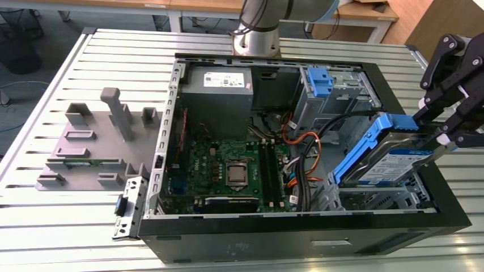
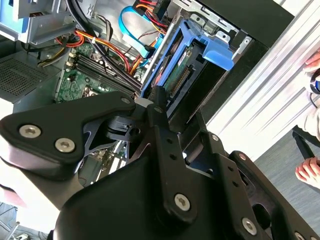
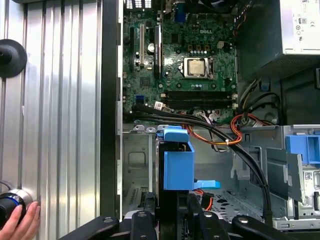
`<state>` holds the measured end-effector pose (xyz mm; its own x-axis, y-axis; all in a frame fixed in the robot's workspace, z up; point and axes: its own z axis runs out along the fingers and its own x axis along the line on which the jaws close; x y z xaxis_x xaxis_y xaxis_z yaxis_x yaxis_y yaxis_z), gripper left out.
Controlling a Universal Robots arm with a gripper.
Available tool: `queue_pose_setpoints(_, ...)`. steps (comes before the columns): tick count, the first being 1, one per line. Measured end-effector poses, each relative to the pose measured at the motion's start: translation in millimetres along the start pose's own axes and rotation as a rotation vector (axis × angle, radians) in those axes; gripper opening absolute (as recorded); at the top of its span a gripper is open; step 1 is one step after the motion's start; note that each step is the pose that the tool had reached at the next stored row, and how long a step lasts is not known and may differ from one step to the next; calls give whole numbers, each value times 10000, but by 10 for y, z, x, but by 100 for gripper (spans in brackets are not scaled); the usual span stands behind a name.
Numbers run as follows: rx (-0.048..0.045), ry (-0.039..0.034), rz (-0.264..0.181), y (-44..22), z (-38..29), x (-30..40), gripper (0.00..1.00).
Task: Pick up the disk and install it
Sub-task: 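Insert the disk into the insertion slot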
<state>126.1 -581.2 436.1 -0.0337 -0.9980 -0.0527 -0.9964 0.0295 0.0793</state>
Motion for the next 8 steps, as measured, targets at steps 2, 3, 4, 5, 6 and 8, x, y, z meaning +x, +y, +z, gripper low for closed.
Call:
queue_pose_setpoints(2, 0, -1, 0, 0, 1, 0, 35)
queue_pose_setpoints(3, 0, -1, 0, 0, 1, 0, 35)
queue_pose_setpoints(4, 0, -3, 0, 0, 4, 0, 35)
queue_pose_setpoints(5, -1, -5, -1, -1, 11, 0, 35)
queue_pose_setpoints(6, 0, -4, -1, -2, 22, 1, 35)
queue_pose_setpoints(8, 0, -3, 0, -4, 50, 3, 35)
